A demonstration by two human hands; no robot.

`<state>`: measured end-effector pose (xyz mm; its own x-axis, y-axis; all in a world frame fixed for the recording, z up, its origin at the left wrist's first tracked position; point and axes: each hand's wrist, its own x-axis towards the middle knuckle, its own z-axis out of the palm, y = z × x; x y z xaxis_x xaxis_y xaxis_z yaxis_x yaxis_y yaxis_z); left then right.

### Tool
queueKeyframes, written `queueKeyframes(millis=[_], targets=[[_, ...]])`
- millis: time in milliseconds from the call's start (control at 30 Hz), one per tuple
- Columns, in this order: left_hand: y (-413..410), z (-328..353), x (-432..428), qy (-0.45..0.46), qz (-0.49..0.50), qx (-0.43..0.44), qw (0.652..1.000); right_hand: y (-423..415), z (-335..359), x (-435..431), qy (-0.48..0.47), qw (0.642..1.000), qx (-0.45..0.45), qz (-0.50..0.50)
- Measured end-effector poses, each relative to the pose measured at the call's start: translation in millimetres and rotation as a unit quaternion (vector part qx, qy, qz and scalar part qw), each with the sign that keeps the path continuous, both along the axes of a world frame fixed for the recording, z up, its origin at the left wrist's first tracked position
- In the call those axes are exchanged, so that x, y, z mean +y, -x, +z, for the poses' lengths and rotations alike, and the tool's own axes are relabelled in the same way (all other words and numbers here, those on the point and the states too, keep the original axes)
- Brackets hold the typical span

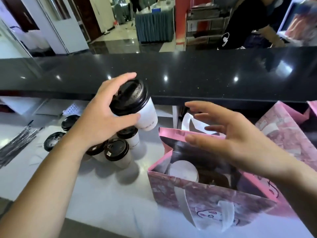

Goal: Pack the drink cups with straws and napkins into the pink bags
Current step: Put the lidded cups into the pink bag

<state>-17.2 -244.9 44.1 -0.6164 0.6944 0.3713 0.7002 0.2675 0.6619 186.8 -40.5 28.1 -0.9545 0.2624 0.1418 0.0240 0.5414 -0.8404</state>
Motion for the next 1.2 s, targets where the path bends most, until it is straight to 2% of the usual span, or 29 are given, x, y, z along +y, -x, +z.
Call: queueKeyframes(millis=[133,233,333,467,633,700,800,900,1067,1200], targets=[[-30,34,30,-0.031,-0.093,0.012,0.995,10,30,14,0.081,0.993,0.089,0.009],[-56,42,54,-0.015,-0.158,0.037,0.987,9,47,22,0.114,0.986,0.119,0.026],[-74,36,71,-0.035,-0.193,0.035,0.98,-2,53,27,0.139,0.982,0.126,0.021],[-82,16,84,-0.07,-0.21,-0.055,0.974,-18,47,40,0.123,0.985,0.12,-0.026],[-93,-13,94,-0.073,-0.213,-0.149,0.963,-35,42,54,0.267,0.953,0.143,0.0],[-94,-21,93,-0.073,-0.207,-0.152,0.964,-41,45,60,0.233,0.965,0.116,0.014],[-96,-29,93,-0.048,-0.217,-0.157,0.962,-50,57,67,0.101,0.993,0.056,0.032],[-99,-36,92,-0.033,-0.223,-0.173,0.959,-55,71,70,-0.001,0.998,-0.017,0.059],[-98,-43,91,-0.012,-0.235,-0.188,0.954,-57,73,73,-0.038,0.995,-0.061,0.071],[-90,-42,79,0.098,-0.241,-0.134,0.956,-61,72,69,-0.084,0.992,-0.076,0.05]])
